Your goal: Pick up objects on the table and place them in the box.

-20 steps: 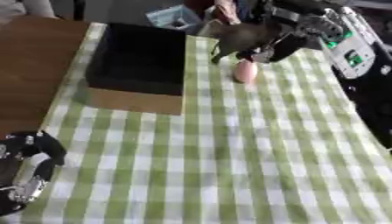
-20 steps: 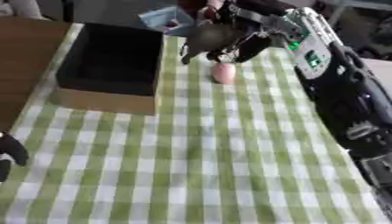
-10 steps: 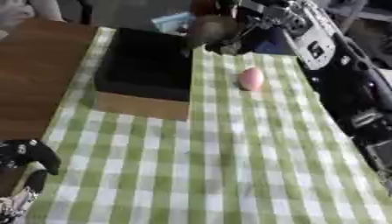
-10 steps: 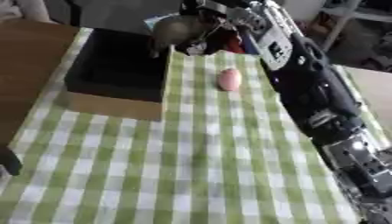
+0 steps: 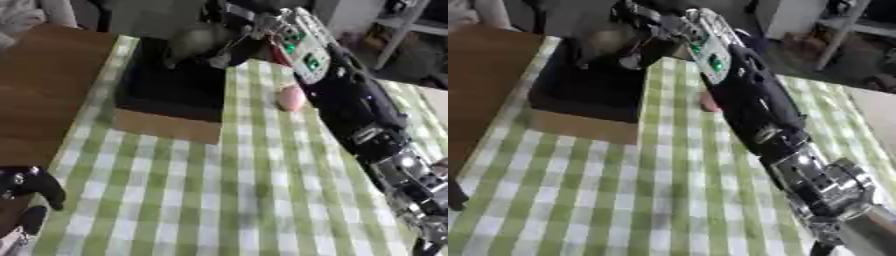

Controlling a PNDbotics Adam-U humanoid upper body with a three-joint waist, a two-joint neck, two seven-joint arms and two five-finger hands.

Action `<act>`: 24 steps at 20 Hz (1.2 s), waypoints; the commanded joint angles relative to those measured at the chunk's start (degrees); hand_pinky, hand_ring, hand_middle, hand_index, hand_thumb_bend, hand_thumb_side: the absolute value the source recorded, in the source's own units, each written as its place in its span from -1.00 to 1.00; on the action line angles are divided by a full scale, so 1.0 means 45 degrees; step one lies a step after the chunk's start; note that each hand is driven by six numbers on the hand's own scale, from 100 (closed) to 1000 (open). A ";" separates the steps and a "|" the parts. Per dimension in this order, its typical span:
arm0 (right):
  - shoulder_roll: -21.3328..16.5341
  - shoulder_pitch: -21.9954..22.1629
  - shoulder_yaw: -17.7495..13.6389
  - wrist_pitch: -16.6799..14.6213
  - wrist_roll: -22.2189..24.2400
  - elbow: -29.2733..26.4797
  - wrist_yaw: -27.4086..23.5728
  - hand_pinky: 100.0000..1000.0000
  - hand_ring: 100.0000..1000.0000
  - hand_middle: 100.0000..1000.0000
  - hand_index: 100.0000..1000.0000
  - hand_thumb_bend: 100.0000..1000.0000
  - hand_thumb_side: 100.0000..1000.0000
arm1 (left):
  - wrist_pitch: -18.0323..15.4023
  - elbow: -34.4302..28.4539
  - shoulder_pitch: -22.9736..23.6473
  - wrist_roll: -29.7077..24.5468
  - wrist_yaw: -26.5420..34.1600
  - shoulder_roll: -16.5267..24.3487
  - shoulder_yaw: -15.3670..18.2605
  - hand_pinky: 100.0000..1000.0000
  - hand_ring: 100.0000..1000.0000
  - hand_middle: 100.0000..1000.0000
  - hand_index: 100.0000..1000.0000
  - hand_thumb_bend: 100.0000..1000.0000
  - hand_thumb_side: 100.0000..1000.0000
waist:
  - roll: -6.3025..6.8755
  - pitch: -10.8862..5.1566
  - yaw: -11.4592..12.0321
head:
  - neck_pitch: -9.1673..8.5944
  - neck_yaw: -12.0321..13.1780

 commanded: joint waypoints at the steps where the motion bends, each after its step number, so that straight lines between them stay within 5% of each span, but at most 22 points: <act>1: 0.0122 -0.0335 -0.0266 0.0055 -0.0260 0.0325 0.0525 0.19 -0.28 -0.54 -0.16 -0.74 -0.61 | -0.0030 -0.0137 -0.0305 -0.0272 0.0164 0.0265 -0.0218 0.23 0.00 0.06 0.30 -1.00 -0.51 | 0.0076 -0.0117 0.0123 | -0.0256 -0.0293; 10: 0.0650 -0.0014 -0.0690 0.0280 -0.0902 0.1650 0.1614 0.22 -0.20 -0.45 -0.06 -0.82 -0.43 | -0.0072 -0.0202 -0.0502 -0.0584 0.0099 0.0169 -0.0437 0.23 0.00 0.06 0.30 -1.00 -0.52 | -0.0021 0.0130 0.0416 | -0.0384 -0.0708; 13: 0.0692 0.0042 -0.0651 0.0219 -0.0895 0.1721 0.1767 0.31 -0.05 -0.25 0.17 -0.78 -0.32 | -0.0075 -0.0200 -0.0509 -0.0609 0.0043 0.0154 -0.0446 0.23 0.00 0.06 0.30 -1.00 -0.52 | -0.0030 0.0183 0.0338 | -0.0377 -0.0718; 18: 0.0676 0.0082 -0.0551 0.0074 0.0095 0.1776 0.1937 0.52 0.53 0.43 0.70 -0.59 0.09 | -0.0086 -0.0189 -0.0492 -0.0611 -0.0012 0.0149 -0.0443 0.23 0.00 0.06 0.30 -1.00 -0.52 | -0.0028 0.0198 0.0231 | -0.0376 -0.0713; 24: 0.0525 0.0062 -0.0461 -0.0038 0.1041 0.1415 0.1936 0.58 0.64 0.62 0.82 -0.41 0.14 | -0.0094 -0.0197 -0.0460 -0.0604 0.0004 0.0164 -0.0441 0.23 0.00 0.06 0.30 -1.00 -0.52 | 0.0008 0.0169 0.0125 | -0.0365 -0.0704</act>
